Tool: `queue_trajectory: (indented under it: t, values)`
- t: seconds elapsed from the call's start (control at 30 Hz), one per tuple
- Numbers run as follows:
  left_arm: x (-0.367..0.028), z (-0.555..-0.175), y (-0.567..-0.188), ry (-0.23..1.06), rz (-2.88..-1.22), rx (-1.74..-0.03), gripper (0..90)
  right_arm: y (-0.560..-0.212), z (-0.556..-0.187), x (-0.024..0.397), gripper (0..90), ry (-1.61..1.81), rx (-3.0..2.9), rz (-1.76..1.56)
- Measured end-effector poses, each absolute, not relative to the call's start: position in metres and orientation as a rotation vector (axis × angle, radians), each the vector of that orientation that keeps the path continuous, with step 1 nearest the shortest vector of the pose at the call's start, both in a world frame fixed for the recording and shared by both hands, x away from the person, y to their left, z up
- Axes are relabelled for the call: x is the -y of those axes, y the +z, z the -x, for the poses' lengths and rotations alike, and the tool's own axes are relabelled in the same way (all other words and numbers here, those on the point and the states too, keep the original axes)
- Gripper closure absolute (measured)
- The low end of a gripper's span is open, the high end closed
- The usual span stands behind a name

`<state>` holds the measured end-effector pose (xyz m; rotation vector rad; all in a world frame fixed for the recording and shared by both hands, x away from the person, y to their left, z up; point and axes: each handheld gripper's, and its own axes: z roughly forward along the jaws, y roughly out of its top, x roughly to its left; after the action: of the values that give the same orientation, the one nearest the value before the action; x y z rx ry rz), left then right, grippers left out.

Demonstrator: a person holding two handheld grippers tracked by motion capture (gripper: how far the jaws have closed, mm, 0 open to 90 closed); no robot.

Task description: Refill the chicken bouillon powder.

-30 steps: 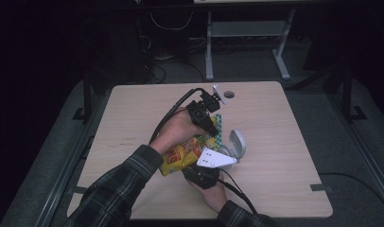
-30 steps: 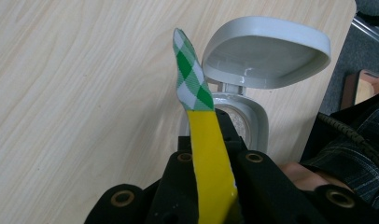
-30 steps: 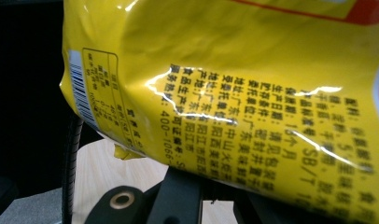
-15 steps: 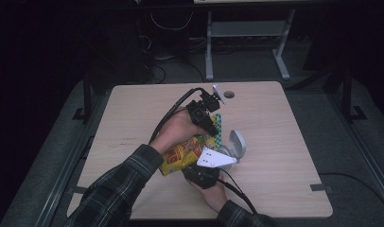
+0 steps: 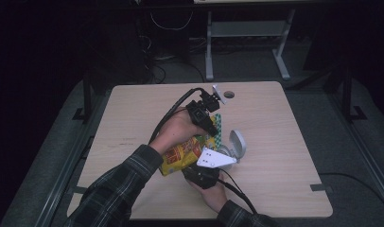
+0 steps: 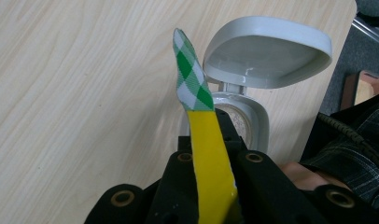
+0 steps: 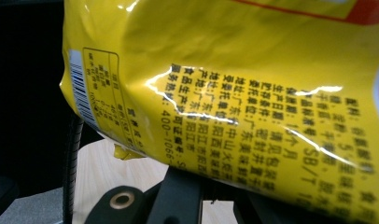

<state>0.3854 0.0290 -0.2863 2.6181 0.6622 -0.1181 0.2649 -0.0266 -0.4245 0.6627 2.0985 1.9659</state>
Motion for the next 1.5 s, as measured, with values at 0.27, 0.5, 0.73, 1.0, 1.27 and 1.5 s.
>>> queue_trajectory:
  t: [0.27,0.5,0.73,1.0,1.27,1.5]
  values:
    - [-0.0301,-0.3847,-0.2866,-0.112,-2.608,-0.666,90.0,-0.4246,-0.2647,0.0261,89.9,1.966,-2.101,-0.662]
    - [-0.0312,-0.3859,-0.2864,-0.118,-2.610,-0.670,90.0,-0.4247,-0.2659,0.0256,90.0,1.965,-2.101,-0.657]
    - [-0.0317,-0.3862,-0.2872,-0.118,-2.606,-0.674,90.0,-0.4250,-0.2659,0.0252,90.0,1.967,-2.104,-0.660]
    - [-0.0318,-0.3864,-0.2871,-0.118,-2.605,-0.673,90.0,-0.4250,-0.2660,0.0251,89.9,1.967,-2.104,-0.659]
    - [-0.0319,-0.3863,-0.2871,-0.116,-2.603,-0.673,90.0,-0.4248,-0.2659,0.0250,89.9,1.968,-2.102,-0.657]
    - [-0.0316,-0.3864,-0.2870,-0.117,-2.605,-0.675,90.0,-0.4248,-0.2661,0.0252,90.0,1.969,-2.102,-0.659]
